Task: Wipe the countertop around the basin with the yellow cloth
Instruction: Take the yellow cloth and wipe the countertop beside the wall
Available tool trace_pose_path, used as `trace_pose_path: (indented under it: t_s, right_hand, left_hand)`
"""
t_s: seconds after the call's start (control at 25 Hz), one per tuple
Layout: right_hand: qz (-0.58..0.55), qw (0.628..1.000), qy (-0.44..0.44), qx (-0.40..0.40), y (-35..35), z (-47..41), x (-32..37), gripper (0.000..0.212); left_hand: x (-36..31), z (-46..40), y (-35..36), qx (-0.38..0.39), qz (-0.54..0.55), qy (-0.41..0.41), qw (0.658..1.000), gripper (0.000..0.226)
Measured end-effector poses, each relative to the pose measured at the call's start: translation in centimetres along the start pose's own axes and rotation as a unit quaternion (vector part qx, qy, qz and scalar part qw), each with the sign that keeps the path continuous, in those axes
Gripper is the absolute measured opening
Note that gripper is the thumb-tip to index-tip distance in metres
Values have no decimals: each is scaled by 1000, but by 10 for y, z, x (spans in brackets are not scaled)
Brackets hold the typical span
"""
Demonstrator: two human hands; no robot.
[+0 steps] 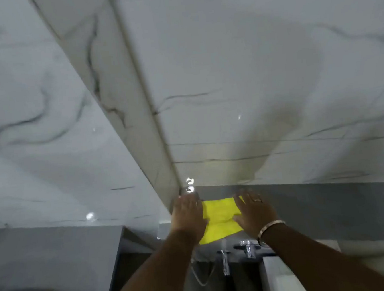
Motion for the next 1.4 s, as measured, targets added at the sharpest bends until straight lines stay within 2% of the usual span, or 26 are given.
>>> trace_pose_path:
  t_s: [0.16,0.24,0.36,0.48,0.6,0.68,0.84,1.04,1.28,1.4]
  right_hand:
    - [5,1000,2,-29,13,-38,-5,62]
    - [5,1000,-2,-15,19,-42,-1,57]
    - [-12,1000,13,-19,10,-33,4,54]
    - [-67,997,-19,32,-2,-22,8,44]
    - [-186,976,-64,88,-18,-13,19,31]
    - [-239,957,-100,133,-25,-10,31,35]
    - [-254,924,-236,162,-52,-19,102,40]
    - [-252,881,-378,135,-102,-17,235,36]
    - [-240,872,-413,107,-120,-29,340,39]
    - [-203,891,-398,80,-116,-43,383,40]
  left_hand:
    - [1,-40,19,-38,57,-20,997,66]
    - [1,-46,27,-20,66,-11,998,66]
    - [0,-32,32,-15,78,1,997,52]
    - [7,-10,17,-25,148,1,989,31]
    - [29,28,-2,16,237,-38,971,26]
    - [44,55,-4,30,244,-54,968,24]
    - [88,125,-6,20,248,-132,960,25]
    - [179,239,-10,-83,320,-280,901,21]
    - [271,309,2,-143,334,-268,892,19]
    - [321,306,26,-116,324,-247,906,24]
Point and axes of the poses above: each hand's wrist, its own z-axis away from the middle knuckle, its own y-axis out of the palm, x = y × z, the point moved 3 cm from there along -z, towards the middle knuckle, and after that the axes turned 1 degree about -y, right-handed, at the moved point
